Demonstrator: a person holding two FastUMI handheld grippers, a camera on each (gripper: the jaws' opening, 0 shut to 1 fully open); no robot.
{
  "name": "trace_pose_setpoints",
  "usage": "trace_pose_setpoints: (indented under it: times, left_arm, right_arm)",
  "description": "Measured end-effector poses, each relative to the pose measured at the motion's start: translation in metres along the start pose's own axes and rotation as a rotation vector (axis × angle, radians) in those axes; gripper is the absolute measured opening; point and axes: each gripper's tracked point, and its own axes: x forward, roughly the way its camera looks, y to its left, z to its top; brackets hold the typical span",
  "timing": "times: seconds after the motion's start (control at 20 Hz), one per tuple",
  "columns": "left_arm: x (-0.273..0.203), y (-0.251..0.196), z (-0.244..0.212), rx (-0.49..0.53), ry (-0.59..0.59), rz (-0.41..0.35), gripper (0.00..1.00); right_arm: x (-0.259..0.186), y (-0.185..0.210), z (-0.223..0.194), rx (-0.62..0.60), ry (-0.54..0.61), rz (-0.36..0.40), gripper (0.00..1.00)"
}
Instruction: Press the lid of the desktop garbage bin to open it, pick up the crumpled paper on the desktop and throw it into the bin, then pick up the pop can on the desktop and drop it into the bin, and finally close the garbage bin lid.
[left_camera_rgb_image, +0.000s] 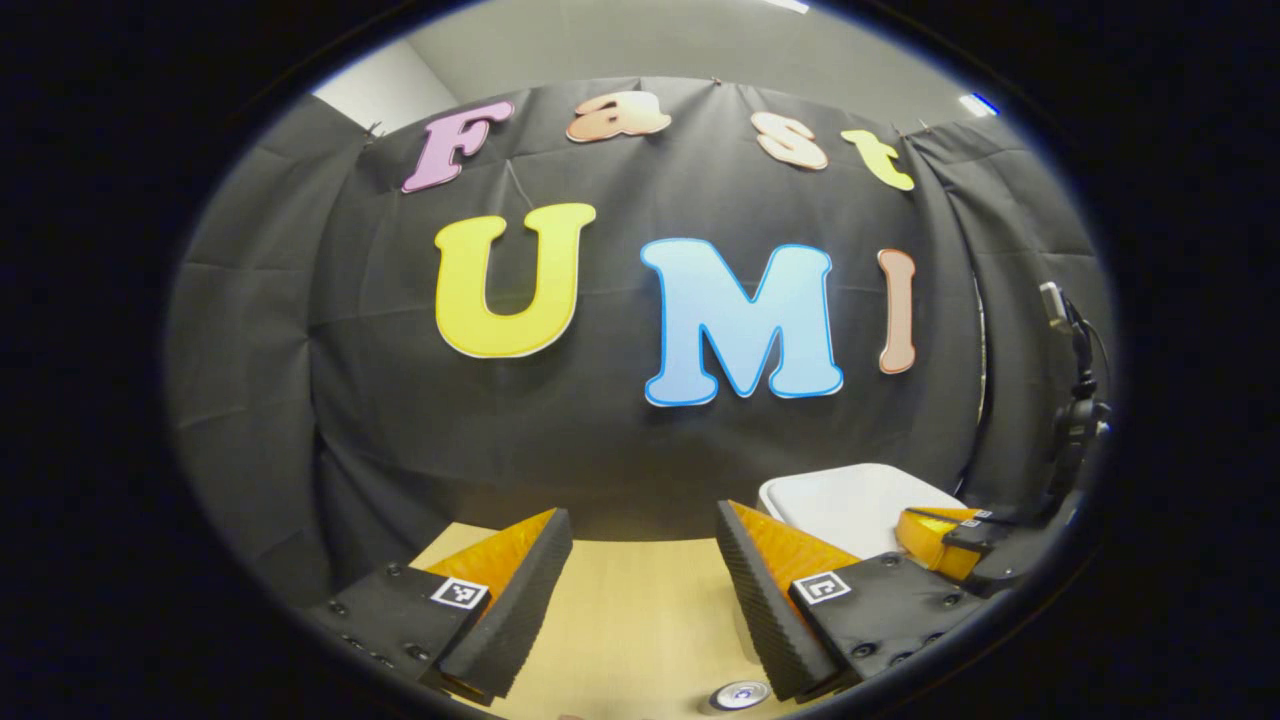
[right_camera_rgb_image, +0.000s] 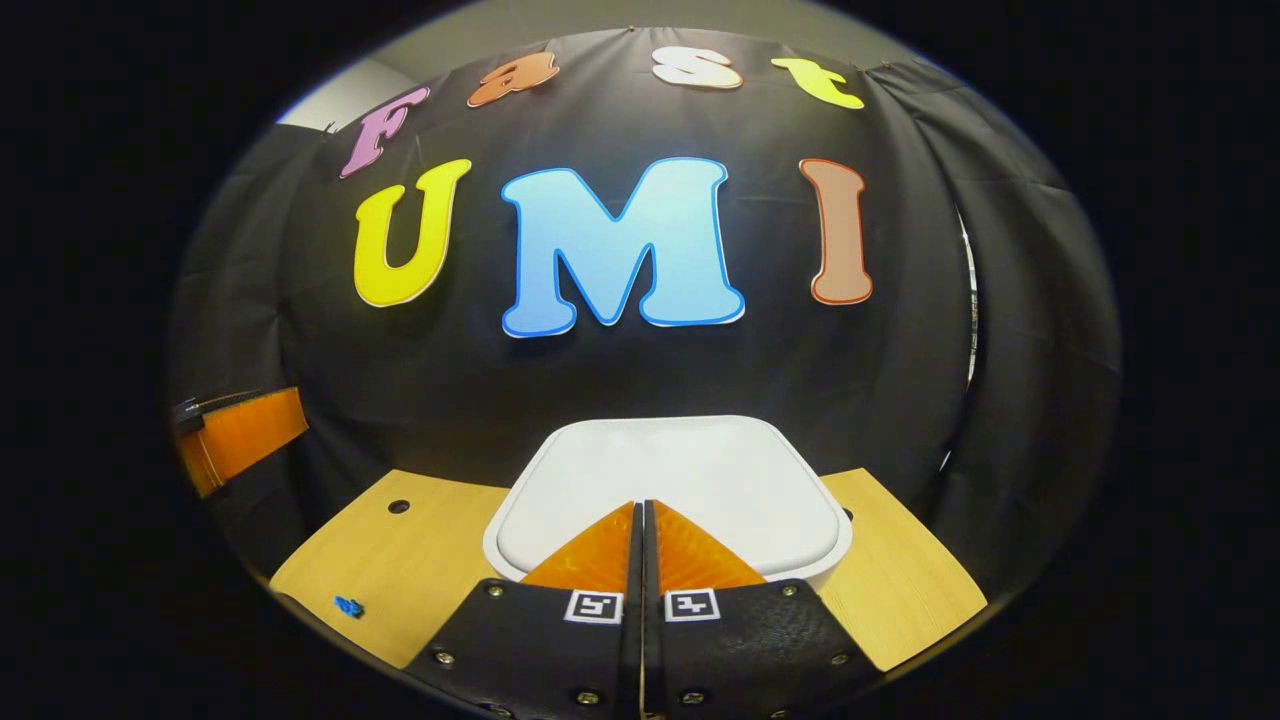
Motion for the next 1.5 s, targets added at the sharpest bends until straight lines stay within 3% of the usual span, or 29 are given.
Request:
trace_pose_setpoints:
  times: [0.4,0.9,1.5]
  left_arm:
    - [0.000,-0.002,-0.003,-0.013,0.016,-0.008,0.95]
    - [-0.001,0.000,0.001,-0.005,-0.002,0.004,0.95]
    - [0.000,0.001,-0.001,0.025,-0.006,0.007,0.95]
  right_arm:
    - [0.002,0.002,-0.007,0.046,-0.010,0.002,0.01]
    - [0.002,0.002,0.003,0.016,-0.030,0.012,0.01]
    - [-0.027,0.004,0.081,0.037,-0.205,0.009,0.01]
